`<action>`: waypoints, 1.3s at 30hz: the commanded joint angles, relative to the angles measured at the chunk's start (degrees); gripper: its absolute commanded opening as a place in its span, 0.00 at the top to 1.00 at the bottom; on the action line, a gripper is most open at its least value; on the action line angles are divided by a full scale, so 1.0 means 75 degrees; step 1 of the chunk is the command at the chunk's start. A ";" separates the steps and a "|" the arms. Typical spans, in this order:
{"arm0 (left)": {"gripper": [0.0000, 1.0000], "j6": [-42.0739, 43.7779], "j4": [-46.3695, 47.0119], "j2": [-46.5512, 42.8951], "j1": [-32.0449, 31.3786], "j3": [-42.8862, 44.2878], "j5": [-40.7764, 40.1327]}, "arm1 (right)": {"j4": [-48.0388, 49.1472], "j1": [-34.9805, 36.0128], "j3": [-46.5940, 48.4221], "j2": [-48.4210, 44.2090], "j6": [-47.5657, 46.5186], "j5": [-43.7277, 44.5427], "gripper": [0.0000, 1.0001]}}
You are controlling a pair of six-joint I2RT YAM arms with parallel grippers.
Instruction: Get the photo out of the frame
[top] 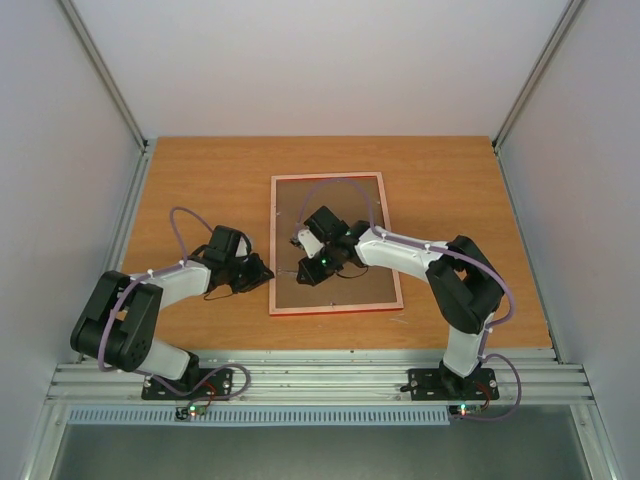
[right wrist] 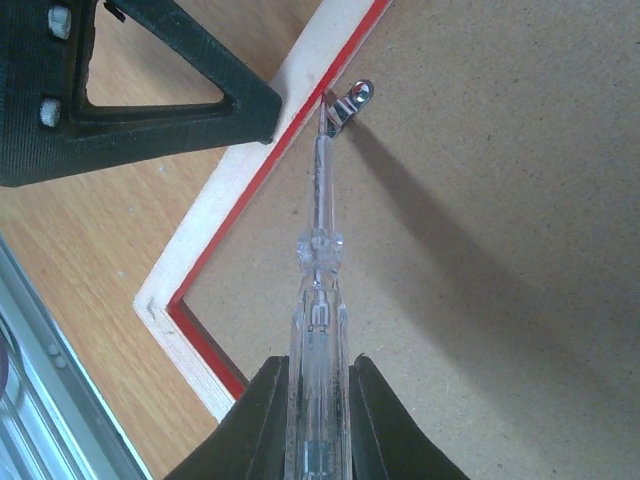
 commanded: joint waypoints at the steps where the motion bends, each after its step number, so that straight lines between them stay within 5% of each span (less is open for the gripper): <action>1: 0.85 0.0098 0.0011 0.0018 -0.0004 -0.0003 -0.0122 | -0.0522 0.0072 -0.0046 -0.0202 -0.0150 0.0341 0.99; 8: 0.79 0.0279 -0.0481 -0.0208 -0.0003 0.0163 -0.0445 | -0.0494 0.0072 -0.0304 -0.0600 -0.0176 0.0698 0.99; 19: 0.55 0.0657 -0.1441 -0.0161 -0.0003 0.1245 -0.1121 | 0.0679 -0.0018 -0.1396 -0.1841 -0.0204 0.0896 0.99; 30: 0.39 0.1096 -0.2081 0.1356 -0.0013 0.2960 -0.1643 | 0.2211 -0.0530 -0.2888 -0.2596 0.0332 0.1970 0.99; 39: 0.39 0.1532 -0.2686 0.2765 -0.0005 0.4329 -0.2060 | 0.2594 -0.0707 -0.3191 -0.2744 0.0630 0.2112 0.99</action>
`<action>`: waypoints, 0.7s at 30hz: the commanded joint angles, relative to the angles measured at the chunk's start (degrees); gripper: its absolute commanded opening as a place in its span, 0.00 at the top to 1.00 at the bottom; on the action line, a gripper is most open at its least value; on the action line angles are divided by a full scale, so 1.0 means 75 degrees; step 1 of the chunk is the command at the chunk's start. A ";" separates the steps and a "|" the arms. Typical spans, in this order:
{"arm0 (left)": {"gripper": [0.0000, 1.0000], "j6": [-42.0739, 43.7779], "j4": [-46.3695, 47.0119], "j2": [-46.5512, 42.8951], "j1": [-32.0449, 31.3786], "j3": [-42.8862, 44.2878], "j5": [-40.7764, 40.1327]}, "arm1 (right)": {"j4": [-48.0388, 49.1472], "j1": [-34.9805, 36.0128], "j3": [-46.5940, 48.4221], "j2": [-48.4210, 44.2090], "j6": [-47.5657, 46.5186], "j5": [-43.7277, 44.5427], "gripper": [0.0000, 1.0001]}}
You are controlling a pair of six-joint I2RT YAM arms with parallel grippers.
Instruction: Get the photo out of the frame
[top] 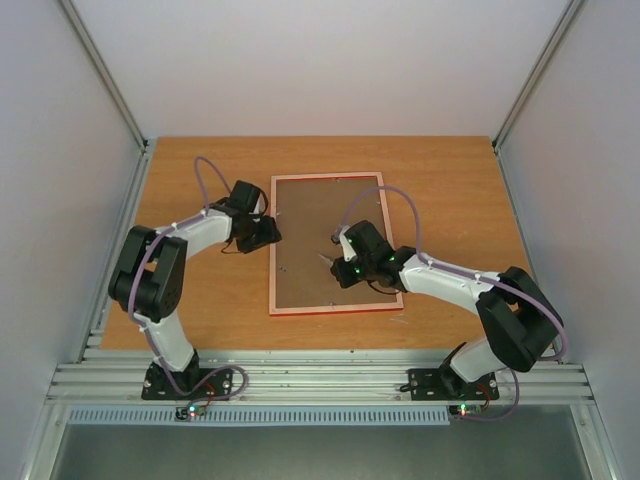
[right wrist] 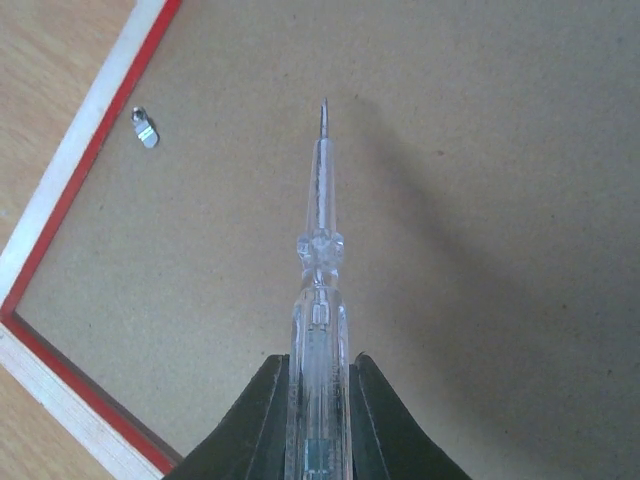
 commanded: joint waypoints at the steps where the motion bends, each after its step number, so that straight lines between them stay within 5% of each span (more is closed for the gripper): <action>1: 0.40 0.0430 -0.0484 0.0577 -0.0009 0.0656 -0.0446 | 0.0425 -0.0050 -0.0049 -0.0214 0.0187 0.0203 0.99; 15: 0.70 0.0730 -0.0841 0.1091 -0.0294 0.1008 -0.0697 | 0.0439 -0.0069 -0.0060 -0.0196 0.0214 0.0223 0.99; 21: 0.75 0.0884 -0.1022 0.0846 -0.0555 0.0805 -0.0927 | 0.0426 -0.0061 -0.0074 -0.0251 0.0194 0.0233 0.99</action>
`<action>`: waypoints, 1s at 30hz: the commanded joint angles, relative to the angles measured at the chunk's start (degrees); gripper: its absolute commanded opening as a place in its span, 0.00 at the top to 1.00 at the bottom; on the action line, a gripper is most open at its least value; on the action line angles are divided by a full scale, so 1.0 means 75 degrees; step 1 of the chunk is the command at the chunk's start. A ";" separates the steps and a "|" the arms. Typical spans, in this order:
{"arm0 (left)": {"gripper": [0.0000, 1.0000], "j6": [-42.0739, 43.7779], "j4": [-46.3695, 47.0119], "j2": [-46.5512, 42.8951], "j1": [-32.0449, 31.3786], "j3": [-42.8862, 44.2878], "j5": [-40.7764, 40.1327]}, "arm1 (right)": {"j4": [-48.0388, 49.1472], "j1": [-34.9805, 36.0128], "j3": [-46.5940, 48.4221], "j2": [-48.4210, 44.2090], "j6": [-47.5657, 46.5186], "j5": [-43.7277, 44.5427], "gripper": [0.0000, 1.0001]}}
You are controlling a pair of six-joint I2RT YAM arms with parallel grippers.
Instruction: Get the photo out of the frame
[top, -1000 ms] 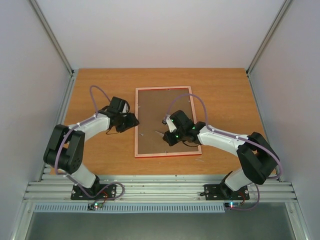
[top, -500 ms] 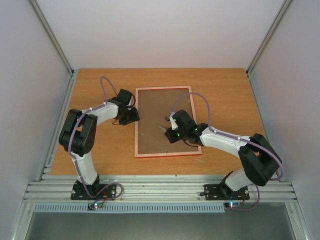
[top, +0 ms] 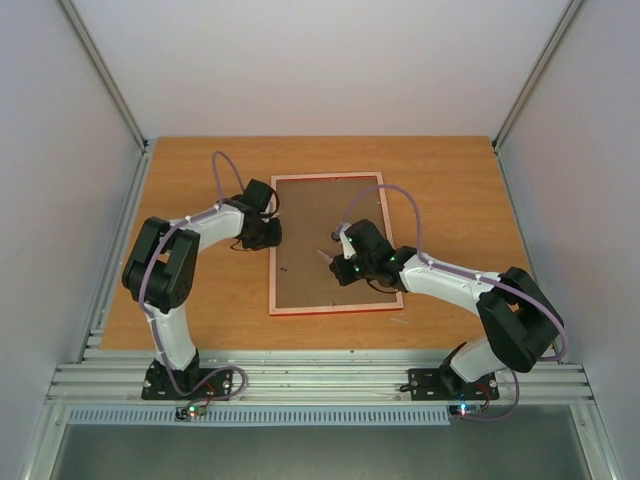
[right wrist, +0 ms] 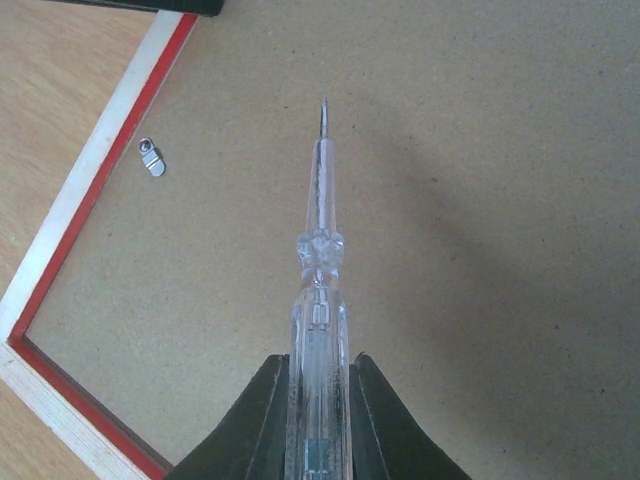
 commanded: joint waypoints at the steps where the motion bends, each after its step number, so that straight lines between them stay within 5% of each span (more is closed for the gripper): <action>1: 0.76 0.0240 -0.0373 -0.0114 -0.0248 -0.0157 -0.0217 | 0.0137 -0.0027 -0.0055 -0.0199 0.0034 0.0113 0.99; 12: 0.89 0.0163 -0.0041 -0.1064 -0.0643 -0.1235 0.0189 | 0.0030 -0.0029 0.0019 -0.0322 0.0069 -0.0011 0.99; 30: 0.89 0.0110 0.0663 -0.1575 -0.0837 -0.2149 0.0716 | -0.0676 -0.0025 0.2298 0.1581 0.0255 -0.0740 0.99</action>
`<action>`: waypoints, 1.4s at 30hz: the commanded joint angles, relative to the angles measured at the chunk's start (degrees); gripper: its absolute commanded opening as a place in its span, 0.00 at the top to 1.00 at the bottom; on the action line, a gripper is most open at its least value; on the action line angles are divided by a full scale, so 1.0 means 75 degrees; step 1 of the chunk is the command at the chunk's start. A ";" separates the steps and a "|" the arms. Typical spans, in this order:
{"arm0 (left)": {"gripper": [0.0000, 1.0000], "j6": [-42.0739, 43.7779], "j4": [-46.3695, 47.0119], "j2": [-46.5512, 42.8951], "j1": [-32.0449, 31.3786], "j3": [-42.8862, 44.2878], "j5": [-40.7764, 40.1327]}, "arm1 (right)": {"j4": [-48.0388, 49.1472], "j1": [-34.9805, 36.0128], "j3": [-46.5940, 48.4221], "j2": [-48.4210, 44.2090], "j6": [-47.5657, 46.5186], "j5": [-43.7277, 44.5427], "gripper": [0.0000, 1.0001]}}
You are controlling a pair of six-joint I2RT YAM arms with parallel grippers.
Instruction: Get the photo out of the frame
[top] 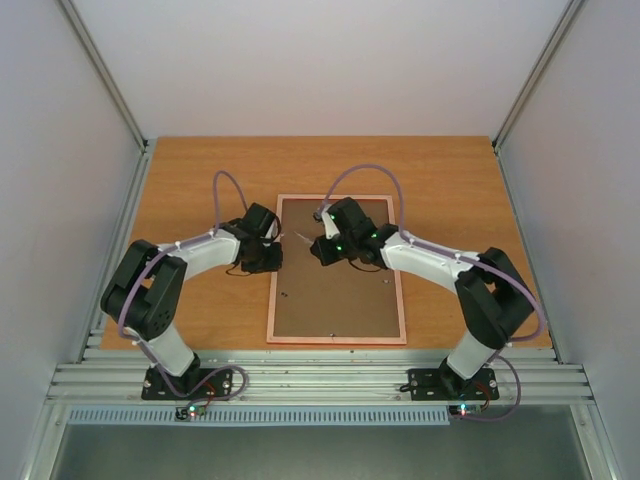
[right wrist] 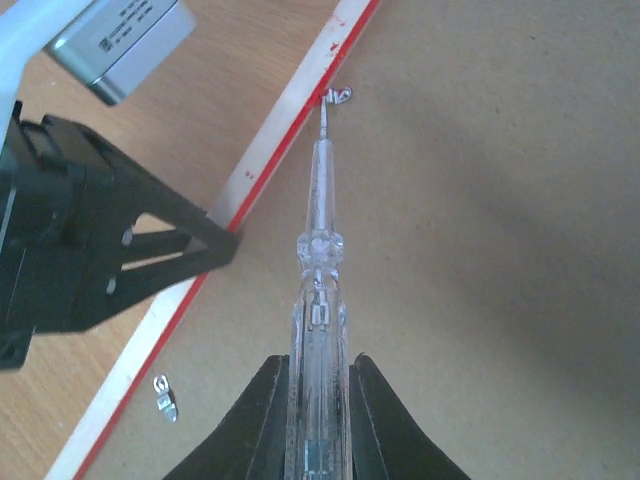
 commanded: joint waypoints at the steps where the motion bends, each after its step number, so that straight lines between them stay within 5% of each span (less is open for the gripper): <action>1: 0.89 0.0038 0.0316 -0.0065 -0.0081 -0.0270 0.0651 | -0.0216 -0.0021 0.0625 0.0595 0.0123 -0.0218 0.99; 16: 0.90 -0.0031 0.0528 -0.0059 -0.0152 -0.0453 0.0872 | -0.0025 -0.0021 0.1604 0.1934 0.0264 -0.0148 0.99; 42: 0.90 -0.0028 0.0586 0.0043 -0.0152 -0.0456 0.0954 | -0.0465 -0.0011 0.2074 0.2530 0.0224 -0.0718 0.99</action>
